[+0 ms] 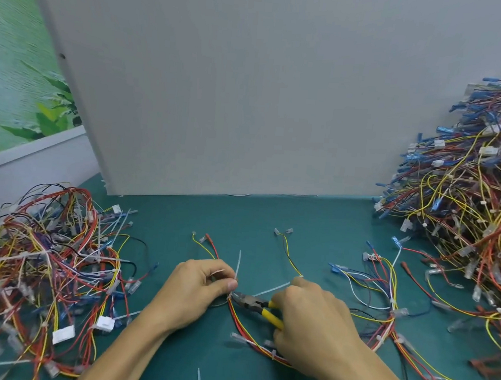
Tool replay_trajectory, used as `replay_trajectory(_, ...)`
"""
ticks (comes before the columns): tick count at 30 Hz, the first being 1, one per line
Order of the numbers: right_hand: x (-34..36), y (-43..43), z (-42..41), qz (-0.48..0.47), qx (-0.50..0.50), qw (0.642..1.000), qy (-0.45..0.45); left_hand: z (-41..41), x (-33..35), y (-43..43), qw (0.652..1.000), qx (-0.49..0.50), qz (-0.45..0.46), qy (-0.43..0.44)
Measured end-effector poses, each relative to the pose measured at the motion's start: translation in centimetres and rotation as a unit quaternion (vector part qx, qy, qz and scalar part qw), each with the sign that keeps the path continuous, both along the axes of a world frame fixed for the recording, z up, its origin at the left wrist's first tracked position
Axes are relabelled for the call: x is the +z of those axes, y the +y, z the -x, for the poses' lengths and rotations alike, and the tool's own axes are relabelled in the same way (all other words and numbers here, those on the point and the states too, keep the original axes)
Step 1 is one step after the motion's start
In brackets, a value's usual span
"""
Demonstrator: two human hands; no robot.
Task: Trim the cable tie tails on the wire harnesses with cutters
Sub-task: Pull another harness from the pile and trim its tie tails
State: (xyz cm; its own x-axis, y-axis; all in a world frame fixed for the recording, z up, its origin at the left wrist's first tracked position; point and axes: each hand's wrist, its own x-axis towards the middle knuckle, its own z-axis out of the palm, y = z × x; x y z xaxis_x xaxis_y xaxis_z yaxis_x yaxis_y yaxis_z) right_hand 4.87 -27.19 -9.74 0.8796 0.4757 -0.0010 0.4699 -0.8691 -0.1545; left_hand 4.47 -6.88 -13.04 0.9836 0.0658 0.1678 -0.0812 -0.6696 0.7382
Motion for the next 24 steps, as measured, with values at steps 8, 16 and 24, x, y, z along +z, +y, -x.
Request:
replay_trajectory(8,-0.1,0.7,0.2,0.004,-0.010,1.000,0.011,0.0,-0.2,0.1,1.000,0.006,0.013,-0.007)
replay_trajectory(16,0.0,1.4,0.2,0.008,-0.011,1.000,0.016,-0.1,-0.4,0.3,1.000,0.003,0.019,-0.006)
replay_trajectory(24,-0.3,1.7,0.1,0.026,0.003,1.000,-0.002,-0.1,-0.4,0.3,1.000,0.003,0.031,-0.004)
